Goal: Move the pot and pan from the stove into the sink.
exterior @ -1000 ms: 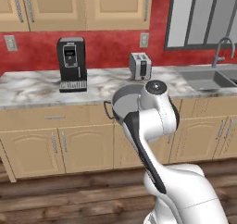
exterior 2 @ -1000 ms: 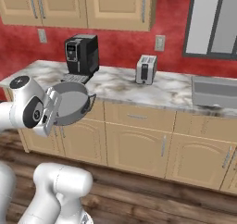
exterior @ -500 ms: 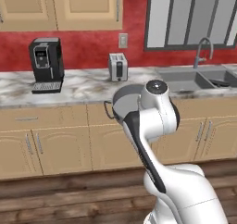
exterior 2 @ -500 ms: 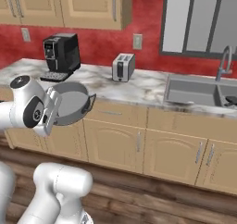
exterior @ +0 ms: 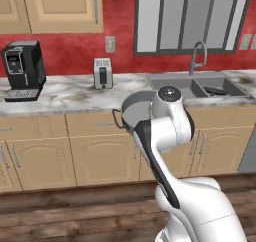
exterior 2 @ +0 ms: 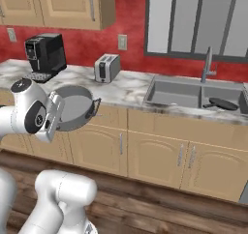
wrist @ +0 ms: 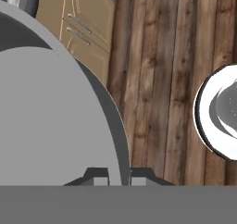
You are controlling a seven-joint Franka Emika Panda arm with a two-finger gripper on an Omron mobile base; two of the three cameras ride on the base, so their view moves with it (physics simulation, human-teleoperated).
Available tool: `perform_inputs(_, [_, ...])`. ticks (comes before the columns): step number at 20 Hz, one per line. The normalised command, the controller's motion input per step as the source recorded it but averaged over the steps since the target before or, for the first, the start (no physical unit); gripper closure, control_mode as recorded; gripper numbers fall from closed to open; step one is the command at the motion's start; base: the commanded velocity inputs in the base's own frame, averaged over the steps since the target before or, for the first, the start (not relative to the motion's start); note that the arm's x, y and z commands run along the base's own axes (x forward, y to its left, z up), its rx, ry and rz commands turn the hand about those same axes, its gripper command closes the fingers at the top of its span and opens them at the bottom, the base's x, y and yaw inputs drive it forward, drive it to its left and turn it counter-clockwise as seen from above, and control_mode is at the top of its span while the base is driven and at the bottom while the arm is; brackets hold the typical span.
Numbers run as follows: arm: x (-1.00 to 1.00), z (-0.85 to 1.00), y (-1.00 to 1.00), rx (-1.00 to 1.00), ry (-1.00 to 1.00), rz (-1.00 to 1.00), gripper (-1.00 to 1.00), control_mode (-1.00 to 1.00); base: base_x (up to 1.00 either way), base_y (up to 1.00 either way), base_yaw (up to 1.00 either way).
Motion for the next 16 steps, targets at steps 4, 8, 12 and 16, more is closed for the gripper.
perform_inputs(4, [0.00,0.00,0.00,0.00,0.00,0.00,1.00,1.00,0.10,-0.73,0.04])
perform_inputs(8, [0.00,0.00,0.00,0.00,0.00,0.00,1.00,1.00,0.08,-0.73,0.05])
perform_inputs(12, [0.00,0.00,0.00,0.00,0.00,0.00,1.00,1.00,0.10,-0.69,0.05])
perform_inputs(16, [0.00,0.00,0.00,0.00,0.00,0.00,1.00,1.00,0.07,-0.67,0.04])
